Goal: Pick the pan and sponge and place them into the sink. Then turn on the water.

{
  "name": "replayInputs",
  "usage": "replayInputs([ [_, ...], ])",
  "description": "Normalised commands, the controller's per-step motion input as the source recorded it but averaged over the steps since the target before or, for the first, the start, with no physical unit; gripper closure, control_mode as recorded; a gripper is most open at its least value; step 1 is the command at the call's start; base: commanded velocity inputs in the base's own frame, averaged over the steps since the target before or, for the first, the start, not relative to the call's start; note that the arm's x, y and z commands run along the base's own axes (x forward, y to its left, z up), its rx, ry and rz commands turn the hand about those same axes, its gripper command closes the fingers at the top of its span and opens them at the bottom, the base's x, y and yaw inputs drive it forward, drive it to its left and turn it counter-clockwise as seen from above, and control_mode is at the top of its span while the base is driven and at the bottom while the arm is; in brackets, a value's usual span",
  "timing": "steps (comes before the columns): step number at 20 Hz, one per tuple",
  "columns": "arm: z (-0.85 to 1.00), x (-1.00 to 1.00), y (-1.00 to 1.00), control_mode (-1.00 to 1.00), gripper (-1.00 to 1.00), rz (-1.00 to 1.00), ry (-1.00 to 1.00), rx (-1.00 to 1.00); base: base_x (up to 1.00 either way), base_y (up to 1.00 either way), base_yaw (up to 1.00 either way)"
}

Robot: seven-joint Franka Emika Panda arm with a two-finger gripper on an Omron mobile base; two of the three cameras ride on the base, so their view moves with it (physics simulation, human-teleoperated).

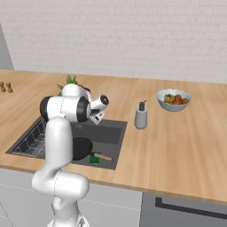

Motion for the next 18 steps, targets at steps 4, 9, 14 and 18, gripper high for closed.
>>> replayInputs([
  [4, -0.14, 0.25, 0.06, -1.00, -1.00, -0.01, 0.00, 0.01, 0.00, 0.00, 0.00],
  [9, -0.07, 0.19, 0.00, -1.00, 1.00, -0.01, 0.01, 0.01, 0.00, 0.00, 0.00],
  [14, 0.00, 0.00, 0.00, -1.00, 1.00, 0.00, 0.00, 0.00, 0.00, 0.00, 0.00],
  [18, -0.01, 0.00, 0.00, -1.00, 1.00, -0.01, 0.00, 0.02, 0.00, 0.00, 0.00],
])
